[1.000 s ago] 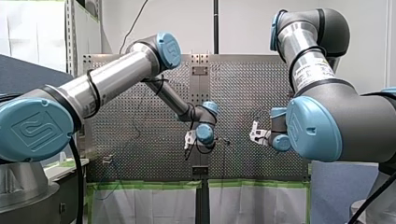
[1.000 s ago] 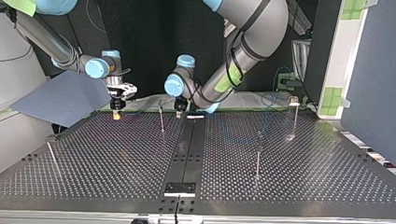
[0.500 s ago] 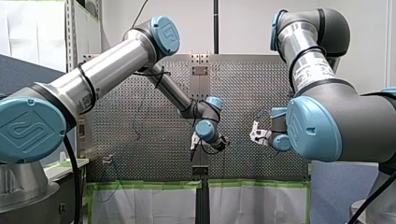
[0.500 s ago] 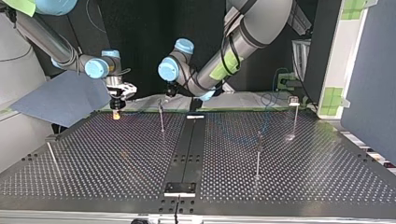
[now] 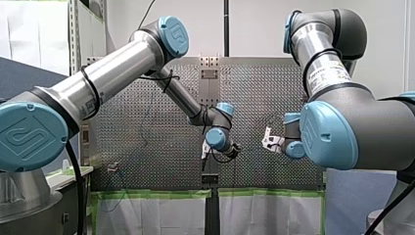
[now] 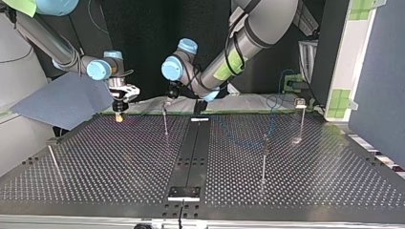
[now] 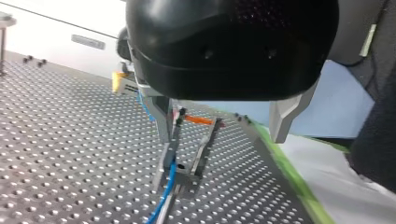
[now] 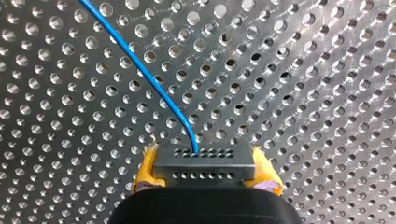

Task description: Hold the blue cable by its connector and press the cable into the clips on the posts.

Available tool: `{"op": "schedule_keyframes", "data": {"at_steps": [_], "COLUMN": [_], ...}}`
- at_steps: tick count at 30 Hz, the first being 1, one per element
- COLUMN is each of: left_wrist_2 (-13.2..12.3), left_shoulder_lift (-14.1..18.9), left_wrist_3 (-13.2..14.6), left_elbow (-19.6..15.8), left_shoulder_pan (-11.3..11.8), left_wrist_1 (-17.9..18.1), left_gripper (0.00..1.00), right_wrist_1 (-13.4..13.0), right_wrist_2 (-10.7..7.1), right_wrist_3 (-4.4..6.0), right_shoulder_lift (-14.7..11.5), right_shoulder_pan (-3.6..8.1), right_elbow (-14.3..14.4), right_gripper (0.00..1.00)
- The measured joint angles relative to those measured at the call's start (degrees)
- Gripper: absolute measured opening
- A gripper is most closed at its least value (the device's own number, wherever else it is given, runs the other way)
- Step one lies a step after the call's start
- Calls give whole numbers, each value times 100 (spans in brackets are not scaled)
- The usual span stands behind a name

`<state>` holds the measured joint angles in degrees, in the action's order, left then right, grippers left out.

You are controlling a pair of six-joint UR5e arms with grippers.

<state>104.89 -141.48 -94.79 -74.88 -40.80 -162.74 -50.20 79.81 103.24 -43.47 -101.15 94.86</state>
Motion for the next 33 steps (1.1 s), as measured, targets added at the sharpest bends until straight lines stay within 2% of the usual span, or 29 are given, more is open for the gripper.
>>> {"op": "schedule_keyframes", "data": {"at_steps": [6,16,33], "left_wrist_2": [0,185,243], "left_shoulder_lift": [-2,-4,-5], "left_wrist_3": [-63,-119,-226], "left_elbow": [1,0,-5], "left_shoulder_pan": [-9,-14,-24], "left_wrist_1": [198,202,200], "left_gripper": [100,100,100], "right_wrist_1": [16,52,69], "right_wrist_2": [0,0,-9], "right_wrist_3": [5,5,8], "right_shoulder_lift": [0,1,1], "right_shoulder_pan": [2,2,3], "right_elbow": [-2,-1,-7], "right_gripper": [0,0,0]}}
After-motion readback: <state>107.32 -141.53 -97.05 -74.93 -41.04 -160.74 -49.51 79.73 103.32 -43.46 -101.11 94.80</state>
